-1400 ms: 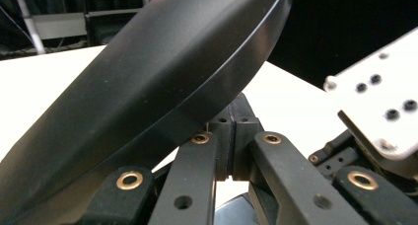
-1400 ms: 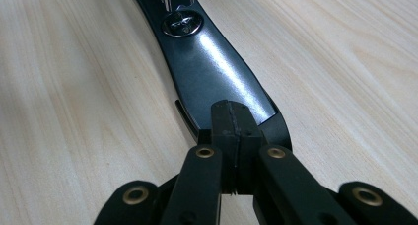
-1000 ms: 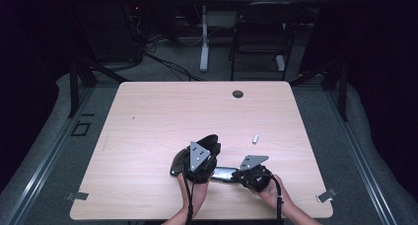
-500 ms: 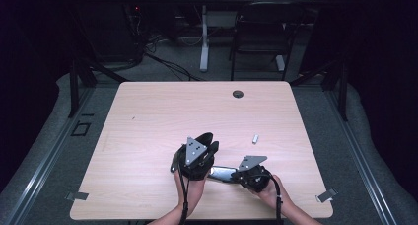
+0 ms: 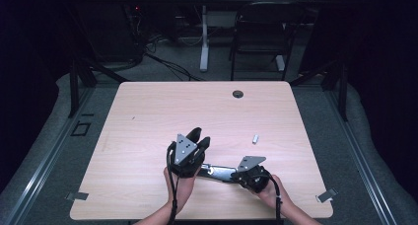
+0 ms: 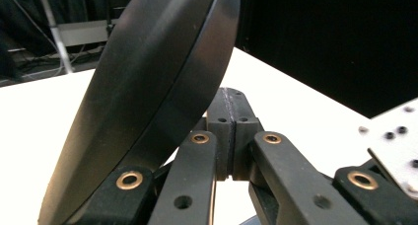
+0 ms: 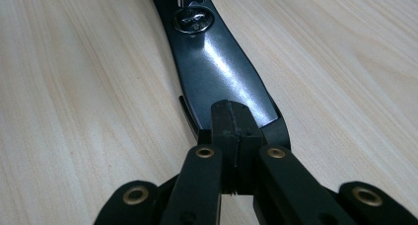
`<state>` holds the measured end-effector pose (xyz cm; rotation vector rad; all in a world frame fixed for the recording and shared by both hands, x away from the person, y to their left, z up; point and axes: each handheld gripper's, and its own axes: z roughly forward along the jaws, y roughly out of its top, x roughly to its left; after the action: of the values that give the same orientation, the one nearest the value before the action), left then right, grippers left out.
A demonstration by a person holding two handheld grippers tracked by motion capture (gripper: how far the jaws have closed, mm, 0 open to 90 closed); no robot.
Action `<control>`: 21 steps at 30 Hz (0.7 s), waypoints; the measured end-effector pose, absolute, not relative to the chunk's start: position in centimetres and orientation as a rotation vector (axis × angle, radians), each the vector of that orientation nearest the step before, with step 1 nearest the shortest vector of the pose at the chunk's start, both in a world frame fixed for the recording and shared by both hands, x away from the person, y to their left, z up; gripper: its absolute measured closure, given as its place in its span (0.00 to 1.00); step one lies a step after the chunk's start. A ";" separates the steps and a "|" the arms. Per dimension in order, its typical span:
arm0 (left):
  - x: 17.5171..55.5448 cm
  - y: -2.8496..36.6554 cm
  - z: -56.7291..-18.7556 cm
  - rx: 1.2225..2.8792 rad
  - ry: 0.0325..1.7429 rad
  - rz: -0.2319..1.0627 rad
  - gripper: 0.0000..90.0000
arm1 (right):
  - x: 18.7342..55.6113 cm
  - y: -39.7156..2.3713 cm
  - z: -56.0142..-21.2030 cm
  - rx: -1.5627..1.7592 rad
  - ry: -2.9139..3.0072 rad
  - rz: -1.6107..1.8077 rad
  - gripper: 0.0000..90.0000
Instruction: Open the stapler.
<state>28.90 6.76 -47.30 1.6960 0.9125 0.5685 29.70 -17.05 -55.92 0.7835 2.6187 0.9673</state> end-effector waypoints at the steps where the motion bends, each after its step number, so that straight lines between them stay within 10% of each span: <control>1: 28.9 7.0 -47.3 1.691 0.917 0.559 1.00 | 29.7 -17.1 -56.0 0.790 2.616 0.978 1.00; 21: 29.5 9.4 -46.3 1.683 0.951 0.554 1.00 | 29.8 -17.1 -55.9 0.797 2.623 0.966 1.00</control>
<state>29.48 9.38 -46.31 1.6826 0.9508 0.5541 29.83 -17.11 -55.88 0.7969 2.6228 0.9661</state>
